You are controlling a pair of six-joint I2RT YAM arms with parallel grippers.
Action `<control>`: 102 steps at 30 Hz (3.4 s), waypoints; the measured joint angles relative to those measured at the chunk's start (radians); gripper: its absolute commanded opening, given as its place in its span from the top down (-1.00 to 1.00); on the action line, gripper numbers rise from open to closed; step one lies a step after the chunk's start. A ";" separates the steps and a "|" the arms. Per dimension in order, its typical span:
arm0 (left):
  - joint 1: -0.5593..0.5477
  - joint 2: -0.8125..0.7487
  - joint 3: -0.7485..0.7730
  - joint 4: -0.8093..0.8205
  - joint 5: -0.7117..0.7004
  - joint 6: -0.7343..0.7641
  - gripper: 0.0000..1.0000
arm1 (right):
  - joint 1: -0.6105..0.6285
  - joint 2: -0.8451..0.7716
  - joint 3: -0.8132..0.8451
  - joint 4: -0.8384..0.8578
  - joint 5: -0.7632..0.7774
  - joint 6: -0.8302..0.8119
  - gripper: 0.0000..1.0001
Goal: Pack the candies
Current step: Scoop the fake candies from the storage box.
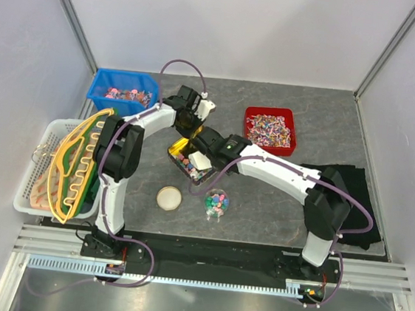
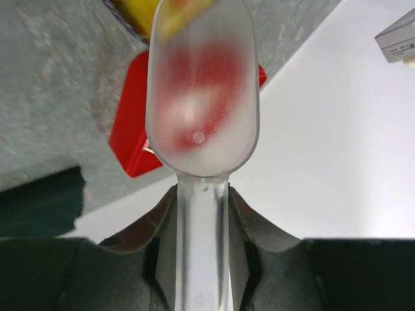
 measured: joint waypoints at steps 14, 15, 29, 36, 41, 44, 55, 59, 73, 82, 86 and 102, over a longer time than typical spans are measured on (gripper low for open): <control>-0.077 -0.115 -0.095 0.071 -0.011 0.106 0.96 | 0.030 0.011 -0.070 0.056 0.076 -0.159 1.00; -0.082 -0.117 -0.095 0.075 -0.014 0.110 0.96 | 0.037 0.011 -0.085 0.056 0.078 -0.168 1.00; -0.092 -0.151 -0.096 0.078 -0.029 0.154 0.96 | 0.059 -0.019 -0.141 0.051 0.073 -0.221 1.00; -0.094 -0.152 -0.098 0.079 -0.028 0.201 0.96 | 0.059 -0.020 -0.128 0.032 -0.007 -0.208 1.00; -0.094 -0.152 -0.098 0.084 -0.018 0.222 0.96 | 0.058 -0.020 -0.113 0.022 -0.074 -0.177 1.00; -0.094 -0.152 -0.107 0.094 -0.008 0.232 0.96 | 0.054 -0.020 -0.104 0.021 -0.115 -0.151 1.00; -0.103 -0.153 -0.147 0.148 0.002 0.244 0.96 | 0.026 -0.020 -0.095 0.025 -0.245 -0.070 1.00; -0.111 -0.166 -0.165 0.170 -0.002 0.251 0.96 | 0.022 -0.018 -0.095 0.023 -0.249 -0.069 1.00; -0.182 -0.318 -0.245 0.259 -0.037 0.257 0.96 | 0.013 0.010 -0.094 0.000 -0.212 -0.093 1.00; -0.190 -0.318 -0.246 0.276 -0.031 0.253 0.96 | 0.018 0.010 -0.092 -0.005 -0.214 -0.092 1.00; -0.190 -0.317 -0.246 0.266 -0.031 0.253 0.96 | 0.019 0.014 -0.092 -0.005 -0.228 -0.063 1.00; -0.192 -0.250 -0.281 0.252 -0.034 0.190 0.96 | 0.025 0.104 -0.059 -0.029 -0.320 0.084 1.00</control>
